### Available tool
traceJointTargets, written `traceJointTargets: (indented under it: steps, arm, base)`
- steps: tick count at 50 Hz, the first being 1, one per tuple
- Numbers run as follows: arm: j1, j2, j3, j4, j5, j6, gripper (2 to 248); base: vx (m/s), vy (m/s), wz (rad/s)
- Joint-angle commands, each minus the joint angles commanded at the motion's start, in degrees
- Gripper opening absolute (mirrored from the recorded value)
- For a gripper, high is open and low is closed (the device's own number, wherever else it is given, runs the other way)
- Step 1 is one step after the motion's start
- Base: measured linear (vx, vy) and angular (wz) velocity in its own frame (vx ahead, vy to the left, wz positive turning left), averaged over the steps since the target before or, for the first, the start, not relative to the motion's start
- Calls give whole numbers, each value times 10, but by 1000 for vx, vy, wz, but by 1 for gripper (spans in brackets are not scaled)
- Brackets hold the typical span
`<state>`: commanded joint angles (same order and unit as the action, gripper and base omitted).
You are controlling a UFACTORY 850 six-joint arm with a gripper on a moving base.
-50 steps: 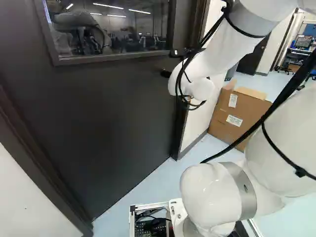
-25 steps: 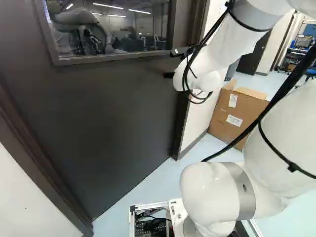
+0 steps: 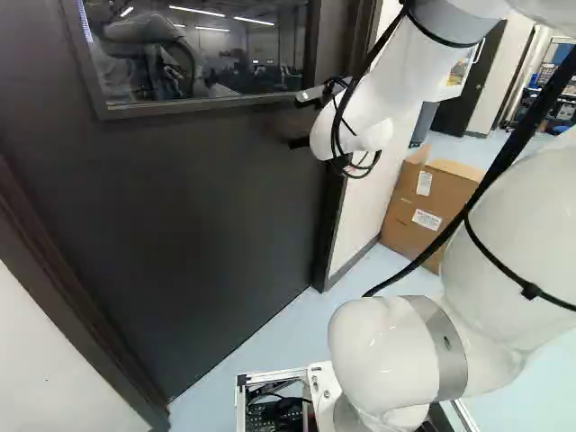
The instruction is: Open the door and move inside
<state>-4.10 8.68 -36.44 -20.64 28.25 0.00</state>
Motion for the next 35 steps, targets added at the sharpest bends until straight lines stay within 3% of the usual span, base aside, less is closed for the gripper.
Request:
traceJointTargets:
  steps: [35]
  arm:
    - [1, -36, 8, 0, 0, 0, 247]
  base:
    - [0, 0, 0]
